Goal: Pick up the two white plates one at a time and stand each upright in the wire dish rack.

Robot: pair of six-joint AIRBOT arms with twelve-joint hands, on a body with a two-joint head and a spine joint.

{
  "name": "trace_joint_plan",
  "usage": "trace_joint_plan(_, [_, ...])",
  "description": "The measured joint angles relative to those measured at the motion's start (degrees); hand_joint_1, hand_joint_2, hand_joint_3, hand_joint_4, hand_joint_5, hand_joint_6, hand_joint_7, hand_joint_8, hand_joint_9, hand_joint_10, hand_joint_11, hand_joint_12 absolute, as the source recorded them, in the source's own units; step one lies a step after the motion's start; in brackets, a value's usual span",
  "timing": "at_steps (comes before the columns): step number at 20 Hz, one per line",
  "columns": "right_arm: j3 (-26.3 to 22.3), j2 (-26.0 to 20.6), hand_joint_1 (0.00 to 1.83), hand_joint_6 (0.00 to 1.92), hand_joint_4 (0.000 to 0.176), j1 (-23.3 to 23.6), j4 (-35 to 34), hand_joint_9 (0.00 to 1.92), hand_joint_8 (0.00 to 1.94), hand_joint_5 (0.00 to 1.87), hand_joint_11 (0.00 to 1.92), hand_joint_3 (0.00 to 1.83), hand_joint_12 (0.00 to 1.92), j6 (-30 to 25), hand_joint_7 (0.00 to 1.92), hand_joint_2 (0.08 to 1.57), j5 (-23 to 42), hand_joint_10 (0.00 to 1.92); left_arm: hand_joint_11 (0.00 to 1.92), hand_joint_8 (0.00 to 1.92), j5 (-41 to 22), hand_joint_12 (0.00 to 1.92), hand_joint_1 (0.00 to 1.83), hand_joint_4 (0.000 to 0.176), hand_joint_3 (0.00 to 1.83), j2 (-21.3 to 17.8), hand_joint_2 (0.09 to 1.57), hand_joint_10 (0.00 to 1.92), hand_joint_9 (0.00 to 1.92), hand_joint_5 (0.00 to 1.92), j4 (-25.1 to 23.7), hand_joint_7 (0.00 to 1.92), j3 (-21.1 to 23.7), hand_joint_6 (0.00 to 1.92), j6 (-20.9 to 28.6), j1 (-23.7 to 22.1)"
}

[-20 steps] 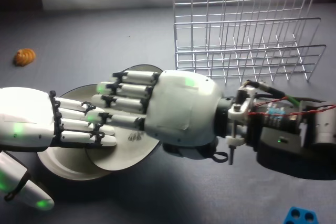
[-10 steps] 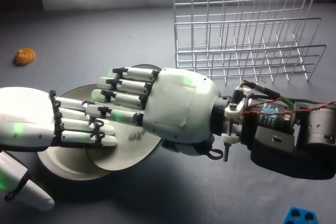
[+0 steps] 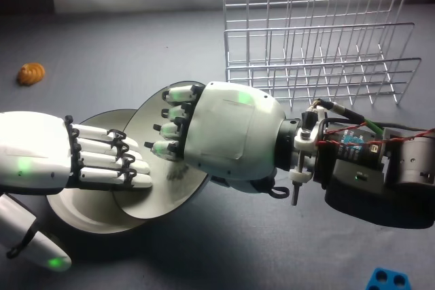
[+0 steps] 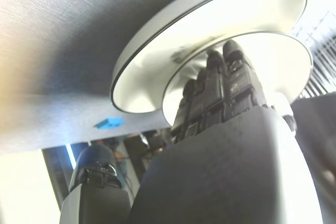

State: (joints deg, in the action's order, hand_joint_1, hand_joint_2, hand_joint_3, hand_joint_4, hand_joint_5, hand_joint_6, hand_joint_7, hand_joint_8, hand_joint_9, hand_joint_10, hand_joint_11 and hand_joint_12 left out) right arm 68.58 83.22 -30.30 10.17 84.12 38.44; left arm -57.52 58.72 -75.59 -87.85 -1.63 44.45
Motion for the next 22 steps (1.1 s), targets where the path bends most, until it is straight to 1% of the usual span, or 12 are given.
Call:
trace_joint_plan(2, [0.0,0.0,1.37,1.11,0.000,0.0,0.0,0.91,0.91,0.88,0.74,0.00,1.28,0.0,1.03,1.12,0.4,1.17,0.00,0.00,0.0,0.29,0.00,0.000,0.00,0.0,1.07,0.00,0.11,0.14,0.1,0.14,0.0,0.00,0.1,0.0])
trace_joint_plan(4, [-0.2,-0.2,1.38,1.11,0.000,0.1,0.1,0.93,0.88,0.89,0.76,0.00,1.26,0.3,1.02,1.11,0.7,1.15,0.00,0.00,-0.3,0.24,0.00,0.000,0.00,-0.1,1.07,0.00,0.10,0.12,1.5,0.13,0.1,0.00,0.5,0.0])
trace_joint_plan(6, [-1.1,-0.8,1.37,1.13,0.000,0.4,-0.2,0.89,0.91,0.89,0.72,0.00,1.28,0.2,1.01,1.12,0.3,1.19,0.00,0.00,-1.0,0.31,0.00,0.000,0.00,-0.4,1.07,0.00,0.13,0.15,2.3,0.16,0.2,0.00,1.7,-1.2])
trace_joint_plan(9, [-2.8,-1.9,1.37,1.13,0.000,0.8,-0.5,0.89,0.95,0.89,0.70,0.00,1.28,0.3,0.98,1.13,-0.1,1.20,0.00,0.00,-0.4,0.27,0.00,0.000,0.00,-1.6,1.07,0.00,0.12,0.13,0.3,0.14,0.8,0.00,3.1,-3.0])
trace_joint_plan(11, [-5.1,-3.5,1.37,1.10,0.000,1.4,-1.1,0.90,0.97,0.90,0.69,0.00,1.26,1.5,0.98,1.12,-1.1,1.18,0.02,0.00,-0.5,0.32,0.00,0.000,0.00,-4.6,1.07,0.00,0.16,0.17,0.9,0.18,1.5,0.00,3.1,-5.4])
trace_joint_plan(13, [-7.0,-4.8,1.37,1.14,0.000,1.7,-1.1,0.90,0.97,0.88,0.67,0.00,1.25,2.2,0.97,1.13,-1.4,1.19,0.00,0.00,-0.6,0.34,0.00,0.000,0.00,-6.9,1.07,0.00,0.15,0.17,2.5,0.17,2.4,0.00,3.2,-7.4])
trace_joint_plan(14, [-7.9,-5.4,1.37,1.17,0.000,1.9,-1.1,0.91,1.00,0.85,0.72,0.00,1.25,2.2,0.95,1.13,-1.7,1.18,0.00,0.00,-0.9,0.37,0.00,0.000,0.00,-8.3,1.07,0.00,0.17,0.19,2.6,0.20,3.3,0.00,3.2,-8.3])
trace_joint_plan(15, [-8.5,-6.0,1.37,1.17,0.000,2.1,-1.1,0.90,1.00,0.85,0.73,0.00,1.25,2.2,0.95,1.13,-1.9,1.18,0.00,0.00,-1.3,0.35,0.00,0.000,0.00,-9.3,1.07,0.00,0.17,0.18,2.3,0.19,4.1,0.00,3.8,-9.3])
trace_joint_plan(16, [-8.9,-6.3,1.37,1.17,0.000,2.2,-1.2,0.90,1.00,0.85,0.73,0.00,1.25,2.2,0.95,1.13,-2.1,1.18,0.00,0.00,-1.8,0.35,0.00,0.000,0.00,-10.0,1.07,0.00,0.17,0.18,2.2,0.19,4.7,0.00,4.8,-9.7])
trace_joint_plan(18, [-10.2,-7.2,1.38,1.08,0.000,2.9,-2.1,0.96,0.90,0.89,0.79,0.00,1.18,2.3,1.02,1.11,-2.6,1.11,0.00,0.00,-2.4,0.33,0.00,0.000,0.00,-11.9,1.07,0.00,0.15,0.17,1.7,0.17,5.7,0.00,7.1,-10.8])
trace_joint_plan(21, [-11.5,-8.1,1.38,1.08,0.000,5.0,-5.4,0.95,0.91,0.90,0.78,0.00,1.21,2.4,1.01,1.11,-3.3,1.13,0.00,0.00,-2.4,0.30,0.00,0.000,0.00,-14.5,1.07,0.00,0.13,0.15,-0.3,0.16,5.7,0.00,11.3,-13.0])
trace_joint_plan(22, [-12.1,-8.6,1.37,1.11,0.000,6.1,-8.0,0.95,0.94,0.88,0.79,0.00,1.21,2.7,0.99,1.11,-3.9,1.13,0.00,0.00,-2.4,0.28,0.00,0.000,0.00,-15.3,1.06,0.00,0.13,0.15,-1.7,0.15,5.7,0.00,13.2,-14.0])
